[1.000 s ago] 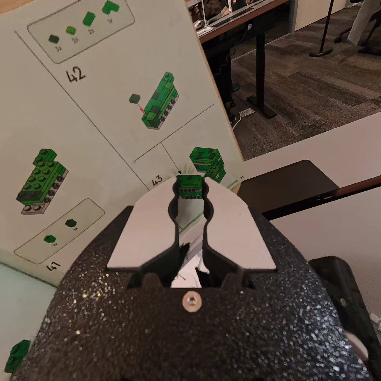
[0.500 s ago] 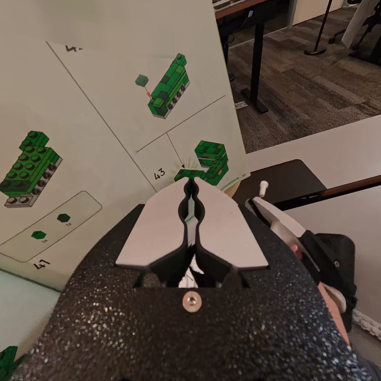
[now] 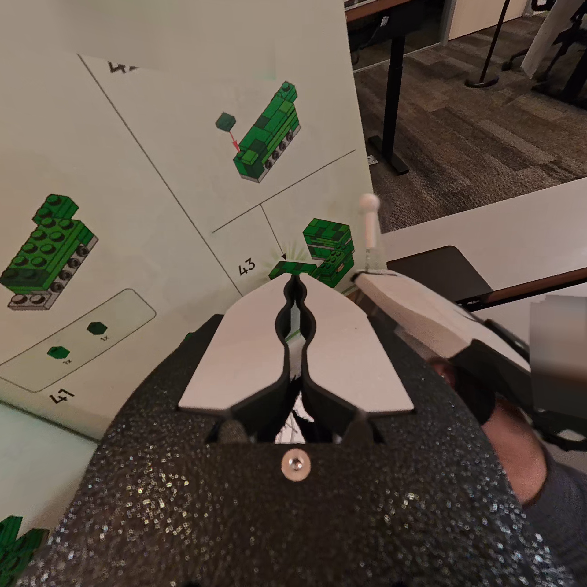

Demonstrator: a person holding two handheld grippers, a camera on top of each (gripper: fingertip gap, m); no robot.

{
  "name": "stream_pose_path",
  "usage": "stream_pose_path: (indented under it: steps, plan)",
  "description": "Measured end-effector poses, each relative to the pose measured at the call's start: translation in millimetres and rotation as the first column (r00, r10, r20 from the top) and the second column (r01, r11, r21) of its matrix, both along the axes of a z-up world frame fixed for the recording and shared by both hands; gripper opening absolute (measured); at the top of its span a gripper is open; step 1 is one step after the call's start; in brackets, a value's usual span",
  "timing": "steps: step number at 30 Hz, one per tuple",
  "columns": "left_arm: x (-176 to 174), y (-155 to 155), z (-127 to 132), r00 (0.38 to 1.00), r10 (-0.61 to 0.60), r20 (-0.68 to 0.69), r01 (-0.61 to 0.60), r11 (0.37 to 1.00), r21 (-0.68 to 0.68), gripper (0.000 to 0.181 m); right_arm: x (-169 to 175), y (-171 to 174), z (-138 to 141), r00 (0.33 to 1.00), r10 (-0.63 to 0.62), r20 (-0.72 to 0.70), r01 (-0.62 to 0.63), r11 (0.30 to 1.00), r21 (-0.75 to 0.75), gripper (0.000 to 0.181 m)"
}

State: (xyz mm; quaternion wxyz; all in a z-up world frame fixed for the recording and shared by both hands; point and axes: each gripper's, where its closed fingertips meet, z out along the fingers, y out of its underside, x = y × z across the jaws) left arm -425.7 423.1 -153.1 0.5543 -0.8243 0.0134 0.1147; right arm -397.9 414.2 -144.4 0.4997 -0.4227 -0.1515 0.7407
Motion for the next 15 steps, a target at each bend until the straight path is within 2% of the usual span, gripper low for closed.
stream_pose_path:
  steps: [4, 8, 9, 12, 15]
  plan:
    - [0.2, 0.1, 0.2, 1.0, -0.001, 0.01, 0.001, 1.0, 0.012, 0.0, -12.7, 3.3, 0.9, 0.973, -0.014, 0.231, 0.006, 0.999, 0.036, 0.002]
    - [4.9, -0.1, -1.9, 1.0, -0.017, 0.015, 0.017, 1.0, 0.022, 0.0, -8.9, 5.6, -2.0, 0.943, -0.015, 0.333, 0.031, 0.998, -0.045, 0.004]
    - [12.0, -1.4, -0.1, 0.999, -0.038, 0.037, 0.037, 0.998, 0.05, 0.008, -4.7, 5.4, -2.4, 0.942, -0.014, 0.335, 0.039, 0.997, -0.069, 0.008]
    - [39.1, -17.9, 2.0, 0.991, -0.125, 0.044, 0.12, 0.989, 0.089, 0.049, 22.3, 6.2, -5.0, 0.949, -0.055, 0.309, 0.1, 0.987, -0.129, 0.018]
    - [60.1, -47.5, -0.2, 0.984, -0.176, -0.017, 0.176, 0.98, 0.093, 0.054, 51.0, 0.9, -16.2, 0.923, -0.093, 0.374, 0.145, 0.983, -0.113, 0.021]
